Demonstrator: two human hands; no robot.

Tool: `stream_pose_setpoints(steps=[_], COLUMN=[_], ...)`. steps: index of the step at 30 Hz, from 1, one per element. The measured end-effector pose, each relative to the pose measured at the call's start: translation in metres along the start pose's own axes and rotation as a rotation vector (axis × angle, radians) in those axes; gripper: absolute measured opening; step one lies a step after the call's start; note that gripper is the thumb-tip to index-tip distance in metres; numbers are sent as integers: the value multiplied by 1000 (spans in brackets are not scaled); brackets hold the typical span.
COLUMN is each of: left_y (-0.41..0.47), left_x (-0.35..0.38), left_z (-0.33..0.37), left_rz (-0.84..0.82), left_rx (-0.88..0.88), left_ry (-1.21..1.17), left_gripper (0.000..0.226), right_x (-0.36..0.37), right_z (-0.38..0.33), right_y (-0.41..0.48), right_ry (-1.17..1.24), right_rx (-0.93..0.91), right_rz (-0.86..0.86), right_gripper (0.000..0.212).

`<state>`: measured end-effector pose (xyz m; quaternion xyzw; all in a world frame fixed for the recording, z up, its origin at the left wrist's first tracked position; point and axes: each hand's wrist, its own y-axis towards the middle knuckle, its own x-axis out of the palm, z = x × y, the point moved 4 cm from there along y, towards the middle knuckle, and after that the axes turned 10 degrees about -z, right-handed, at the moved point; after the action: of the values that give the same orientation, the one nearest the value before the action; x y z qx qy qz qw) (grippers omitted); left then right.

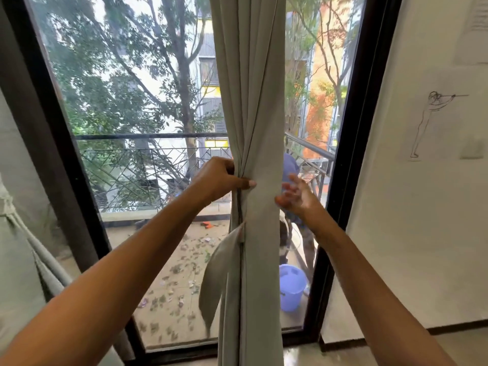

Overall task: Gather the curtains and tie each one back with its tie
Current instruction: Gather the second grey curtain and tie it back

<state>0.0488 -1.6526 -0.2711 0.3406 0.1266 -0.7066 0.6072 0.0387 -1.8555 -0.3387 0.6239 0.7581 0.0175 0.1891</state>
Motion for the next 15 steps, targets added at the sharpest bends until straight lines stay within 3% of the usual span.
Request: stream_pose_setpoints(steps=[2, 3, 6, 7, 11, 15], left_y=[0, 1, 1, 1, 6, 6], left_x=[2, 3, 10, 12, 18, 24], left_z=[-3, -5, -7, -8, -7, -7], left_rz=[6, 26, 135, 146, 99, -51], left_rx=[17, 29, 48, 50, 45, 6], left_ry=[-27, -16, 60, 45, -47, -335], left_gripper=[21, 19, 23, 26, 32, 56], right_x=[16, 18, 13, 16, 37, 38], right_z=[-5, -11, -43, -52, -48, -45], right_y=[6, 8, 1, -2, 2, 2], right_ry=[6, -76, -453, -535, -668, -677], right_rx=[-12, -39, -265, -340, -211, -229], right_rz=[-75, 16, 519, 551, 194, 289], right_gripper=[88, 88, 52, 41, 35, 37])
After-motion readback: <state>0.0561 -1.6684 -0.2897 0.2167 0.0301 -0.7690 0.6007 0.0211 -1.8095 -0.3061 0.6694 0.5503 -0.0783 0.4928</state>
